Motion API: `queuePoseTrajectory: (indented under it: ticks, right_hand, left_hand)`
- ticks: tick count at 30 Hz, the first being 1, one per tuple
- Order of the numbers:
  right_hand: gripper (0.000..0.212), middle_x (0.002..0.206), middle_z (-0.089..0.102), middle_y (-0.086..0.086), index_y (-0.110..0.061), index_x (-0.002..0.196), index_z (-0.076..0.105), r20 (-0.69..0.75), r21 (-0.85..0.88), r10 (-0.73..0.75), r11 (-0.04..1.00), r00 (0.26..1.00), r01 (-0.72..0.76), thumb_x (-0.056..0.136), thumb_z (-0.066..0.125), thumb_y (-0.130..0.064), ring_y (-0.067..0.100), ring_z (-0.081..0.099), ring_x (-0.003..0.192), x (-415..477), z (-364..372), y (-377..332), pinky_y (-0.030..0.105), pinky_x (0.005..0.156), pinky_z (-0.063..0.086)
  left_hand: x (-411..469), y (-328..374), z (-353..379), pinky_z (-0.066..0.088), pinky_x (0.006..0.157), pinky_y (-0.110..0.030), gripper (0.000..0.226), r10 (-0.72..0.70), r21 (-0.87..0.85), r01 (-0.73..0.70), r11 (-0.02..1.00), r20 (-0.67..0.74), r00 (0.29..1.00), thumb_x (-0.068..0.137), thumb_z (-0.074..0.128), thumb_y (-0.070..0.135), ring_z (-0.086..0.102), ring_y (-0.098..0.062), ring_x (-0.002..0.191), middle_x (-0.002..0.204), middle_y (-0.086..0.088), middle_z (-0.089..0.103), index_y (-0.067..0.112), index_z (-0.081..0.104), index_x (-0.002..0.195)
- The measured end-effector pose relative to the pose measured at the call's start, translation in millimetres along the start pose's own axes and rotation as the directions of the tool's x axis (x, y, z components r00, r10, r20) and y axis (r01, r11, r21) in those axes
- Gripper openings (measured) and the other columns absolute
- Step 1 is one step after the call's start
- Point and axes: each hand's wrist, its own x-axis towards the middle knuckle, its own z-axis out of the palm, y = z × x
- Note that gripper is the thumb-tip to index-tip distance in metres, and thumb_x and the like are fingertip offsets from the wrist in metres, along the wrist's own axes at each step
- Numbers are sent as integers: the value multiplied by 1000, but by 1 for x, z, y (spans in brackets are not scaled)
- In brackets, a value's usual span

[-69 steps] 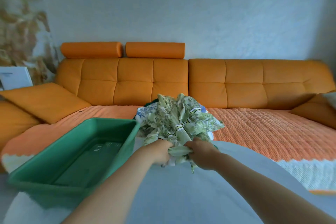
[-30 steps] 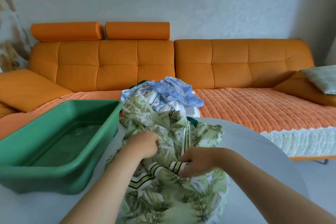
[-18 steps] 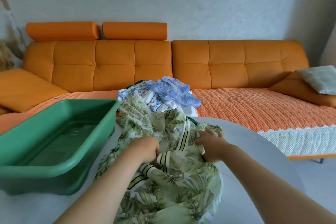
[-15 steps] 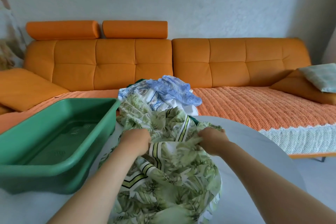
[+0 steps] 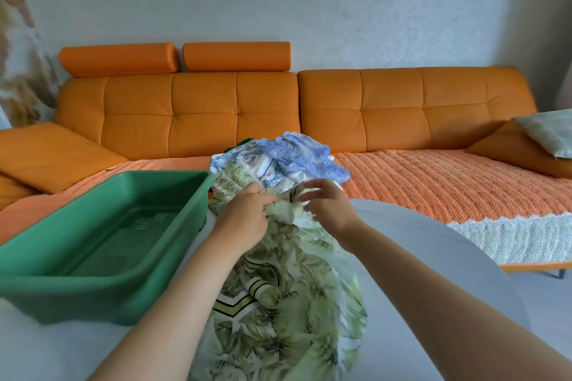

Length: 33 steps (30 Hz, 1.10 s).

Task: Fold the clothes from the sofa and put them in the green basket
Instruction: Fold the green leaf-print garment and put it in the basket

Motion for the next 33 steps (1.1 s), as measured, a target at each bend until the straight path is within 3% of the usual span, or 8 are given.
queuePoseTrajectory:
  ticks: [4,6,9,13,17,23,27,33]
  right_hand:
    - [44,113,61,-1,-25,118,60,-112,-341,66,935,992,-101,87,41,1,15,57,71,13,-9,27,26,55,48]
    - [52,104,58,-2,-27,129,56,-110,-462,88,878,990,-129,86,42,-1,17,58,68,22,-7,36,26,54,49]
    - [64,121,54,6,-27,148,41,-58,-564,106,817,993,-120,88,49,-6,18,61,69,37,3,43,25,47,48]
    - [85,155,28,9,-31,159,12,80,-698,68,716,994,7,90,61,-20,29,63,104,55,21,52,30,65,53]
    - [84,122,58,12,-31,159,8,119,-837,81,544,990,56,91,55,-15,23,60,80,57,35,59,35,64,50]
    - [27,87,73,-7,-33,104,75,199,-724,-14,672,980,157,85,61,-20,13,66,74,37,53,43,33,68,57]
    - [17,90,76,-5,-32,95,78,283,-515,44,849,958,113,84,68,-23,12,65,71,22,57,34,32,75,57]
    - [50,122,66,-3,-30,105,68,147,-604,56,796,988,45,88,34,3,18,63,110,30,44,42,26,88,49]
  left_hand:
    - [-9,-14,-37,41,61,-29,28,-245,298,185,936,179,953,86,46,-6,57,-20,79,99,-6,58,11,66,93]
    - [-16,-15,-48,42,59,-30,6,-449,542,173,823,433,782,88,54,11,53,-19,67,85,-6,52,7,58,86]
    - [-20,-18,-40,54,88,-34,45,-620,676,124,727,566,544,82,58,46,64,-24,96,117,-8,60,16,61,115]
    - [-2,-20,-25,52,87,-36,63,-481,492,266,829,385,787,85,53,49,59,-28,113,143,-14,50,9,56,132]
    - [18,-20,-3,41,109,-46,51,-187,291,113,950,241,952,92,56,41,37,-29,138,151,-7,36,17,50,137]
    - [16,-34,20,29,113,-47,95,-134,182,78,980,321,938,87,56,6,22,-33,146,159,-8,27,42,3,156]
    - [5,-47,12,48,68,-28,69,-110,51,99,994,325,939,90,48,-5,61,-23,103,128,-5,60,38,48,144]
    - [-13,-43,-20,42,57,-29,31,-309,293,215,932,327,893,83,44,-2,55,-22,75,90,-11,58,2,71,98]
